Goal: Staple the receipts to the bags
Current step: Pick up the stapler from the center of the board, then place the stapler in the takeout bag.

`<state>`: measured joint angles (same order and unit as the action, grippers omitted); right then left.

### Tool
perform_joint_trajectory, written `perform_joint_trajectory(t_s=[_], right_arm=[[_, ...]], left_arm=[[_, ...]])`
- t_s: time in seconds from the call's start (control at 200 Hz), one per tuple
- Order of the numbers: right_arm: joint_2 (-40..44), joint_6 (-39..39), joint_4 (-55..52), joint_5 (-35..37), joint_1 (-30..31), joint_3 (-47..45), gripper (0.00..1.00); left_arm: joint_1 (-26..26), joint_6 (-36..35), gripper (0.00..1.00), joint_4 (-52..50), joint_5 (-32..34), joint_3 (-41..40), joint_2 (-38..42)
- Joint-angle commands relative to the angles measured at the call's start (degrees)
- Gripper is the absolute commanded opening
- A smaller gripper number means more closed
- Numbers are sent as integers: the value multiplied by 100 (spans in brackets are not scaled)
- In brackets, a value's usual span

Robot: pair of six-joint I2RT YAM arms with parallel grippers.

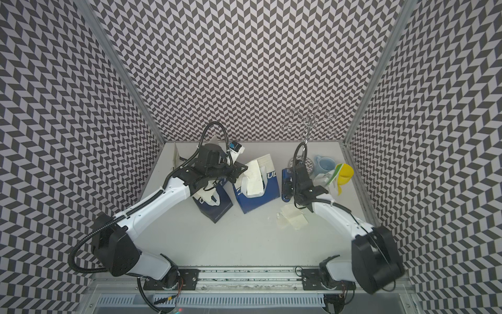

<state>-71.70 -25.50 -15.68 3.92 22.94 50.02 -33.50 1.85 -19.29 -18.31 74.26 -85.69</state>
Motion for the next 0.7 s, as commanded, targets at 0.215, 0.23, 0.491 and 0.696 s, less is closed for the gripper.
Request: perform_joint_trajectory(t_s=[0.215,0.23,0.491,0.696], right_arm=[[1286,-803,3052,83,282,228,2],[1241,-824,3201,49,300,242,2],[8,-955,4721,-648,756,939,2],[-544,-574,4508,-379,1222,1396,1]], left_arm=[[-261,926,0,202,-77,-111,-118],[-275,969,0,231,-58,-120,-117],[-618,1436,0,393,350,-62,-251],[-652,1580,0,502,184,-17,-303]])
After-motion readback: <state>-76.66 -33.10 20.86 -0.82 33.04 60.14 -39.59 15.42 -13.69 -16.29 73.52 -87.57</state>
